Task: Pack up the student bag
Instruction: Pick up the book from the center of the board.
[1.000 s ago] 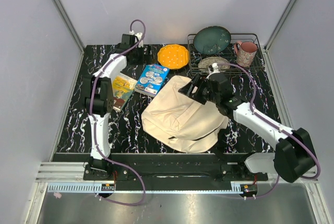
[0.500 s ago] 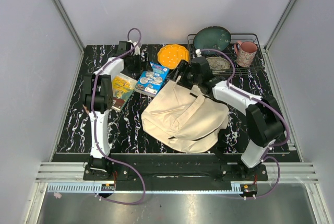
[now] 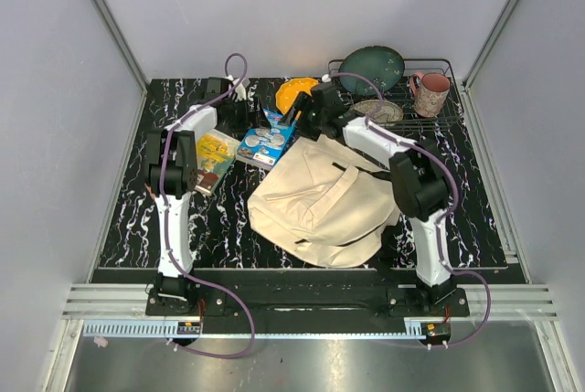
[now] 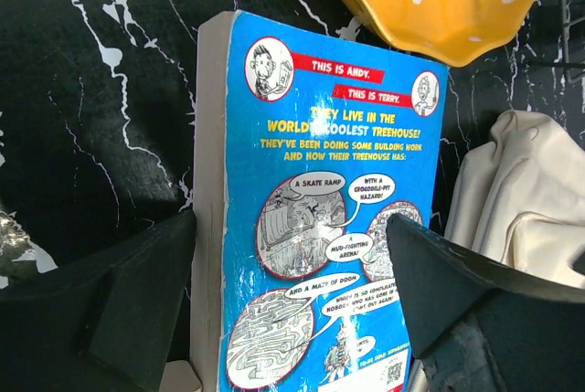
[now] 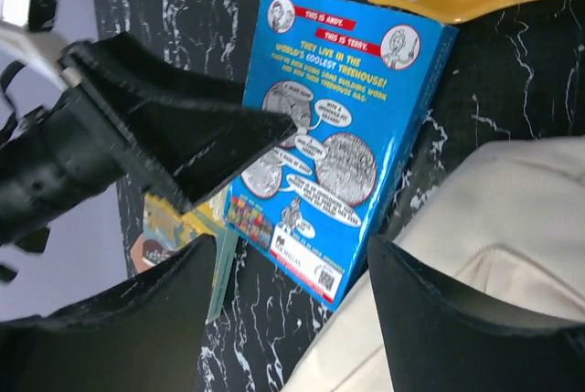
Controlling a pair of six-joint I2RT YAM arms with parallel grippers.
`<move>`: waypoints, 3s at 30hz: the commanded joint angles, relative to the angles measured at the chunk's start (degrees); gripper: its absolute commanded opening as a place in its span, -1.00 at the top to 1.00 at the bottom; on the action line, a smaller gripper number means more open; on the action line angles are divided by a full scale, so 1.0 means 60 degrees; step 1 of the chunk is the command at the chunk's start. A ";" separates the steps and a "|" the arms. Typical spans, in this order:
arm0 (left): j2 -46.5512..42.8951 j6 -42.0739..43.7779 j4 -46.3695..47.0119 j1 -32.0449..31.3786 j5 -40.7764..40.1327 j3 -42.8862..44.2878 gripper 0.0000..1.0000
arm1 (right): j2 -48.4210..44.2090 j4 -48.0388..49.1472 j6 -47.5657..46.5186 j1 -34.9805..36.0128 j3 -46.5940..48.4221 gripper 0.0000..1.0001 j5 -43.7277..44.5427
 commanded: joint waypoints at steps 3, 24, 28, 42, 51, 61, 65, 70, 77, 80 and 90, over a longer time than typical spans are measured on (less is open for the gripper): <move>-0.0159 -0.0398 0.0508 -0.0063 0.0611 -0.0706 -0.71 | 0.1815 -0.1411 -0.0160 -0.0168 0.2520 -0.45 0.0436; -0.0759 -0.1304 0.1545 -0.0151 0.1680 -0.1671 -0.07 | 0.4118 -0.2281 -0.0102 -0.0257 0.4501 -0.40 -0.0778; -0.1343 -0.1920 0.2586 -0.0166 0.2427 -0.2504 0.49 | 0.3752 -0.1810 0.0089 -0.0257 0.3770 -0.35 -0.0749; -0.1463 -0.2126 0.2866 -0.0356 0.4053 -0.2449 -0.24 | 0.3429 -0.1458 0.0133 -0.0271 0.3358 -0.31 -0.0969; -0.1461 -0.1628 0.1723 -0.0488 0.2900 -0.2228 1.00 | 0.3239 -0.1209 0.0118 -0.0286 0.2949 -0.31 -0.0984; -0.4024 -0.2447 0.1941 -0.0078 0.1505 -0.2170 1.00 | -0.0080 0.0738 -0.0263 -0.0871 0.0226 -0.67 -0.1349; -0.5254 -0.2974 0.2206 -0.0019 0.1258 -0.2199 1.00 | -0.1388 0.1573 -0.0219 -0.0960 -0.1093 -0.73 -0.1657; -0.6413 -0.3341 0.2426 0.0010 0.1358 -0.2579 1.00 | -0.2719 0.3563 0.0802 -0.0960 -0.2968 -0.76 -0.2403; -0.7409 -0.3941 0.3260 0.0010 0.1608 -0.3985 1.00 | -0.4523 0.6056 0.1583 -0.0858 -0.5122 -0.77 -0.3386; -0.7848 -0.4089 0.3422 0.0010 0.1492 -0.4527 1.00 | -0.5416 0.6525 0.1568 -0.0565 -0.6044 -0.78 -0.3313; -0.9049 -0.4704 0.4273 -0.0414 0.2266 -0.5641 1.00 | -0.6019 0.7259 0.1966 -0.0096 -0.7848 -0.79 -0.3269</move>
